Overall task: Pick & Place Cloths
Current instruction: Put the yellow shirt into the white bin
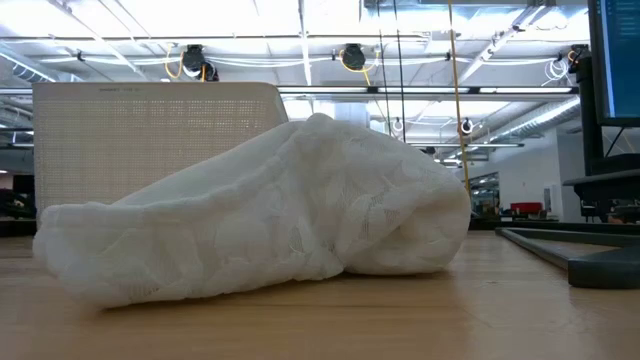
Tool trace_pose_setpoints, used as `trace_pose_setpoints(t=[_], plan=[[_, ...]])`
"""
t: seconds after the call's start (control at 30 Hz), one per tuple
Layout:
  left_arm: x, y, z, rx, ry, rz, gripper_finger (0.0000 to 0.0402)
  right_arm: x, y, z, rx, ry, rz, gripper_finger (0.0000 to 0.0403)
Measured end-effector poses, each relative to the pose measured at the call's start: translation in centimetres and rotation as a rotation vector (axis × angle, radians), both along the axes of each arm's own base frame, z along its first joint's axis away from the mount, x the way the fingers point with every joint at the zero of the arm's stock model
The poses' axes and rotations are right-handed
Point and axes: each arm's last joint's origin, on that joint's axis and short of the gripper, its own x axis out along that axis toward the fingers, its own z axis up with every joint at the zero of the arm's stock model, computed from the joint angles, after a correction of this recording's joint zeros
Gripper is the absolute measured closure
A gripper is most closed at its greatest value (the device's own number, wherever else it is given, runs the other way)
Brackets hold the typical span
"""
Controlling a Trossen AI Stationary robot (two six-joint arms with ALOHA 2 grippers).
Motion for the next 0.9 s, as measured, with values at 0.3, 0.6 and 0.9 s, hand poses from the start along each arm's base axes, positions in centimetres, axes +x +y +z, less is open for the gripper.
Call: trace_pose_setpoints(t=[0.3, 0.6, 0.9], plan=[[-0.1, -0.1, 0.2, 0.032, -0.031, 0.045, 0.0319, 0.0, 0.0, 0.0, 0.0, 0.0, 0.0, 0.0399], [0.1, 0.7, -0.6, 0.055, 0.075, 0.328, 0.0319, 0.0, 0.0, 0.0, -0.001, 0.001, 0.001, 0.0399], [0.1, 1.7, -1.2, 0.233, 0.169, 0.638, 0.0319, 0.0, 0.0, 0.0, -0.002, 0.001, 0.001, 0.0399]])
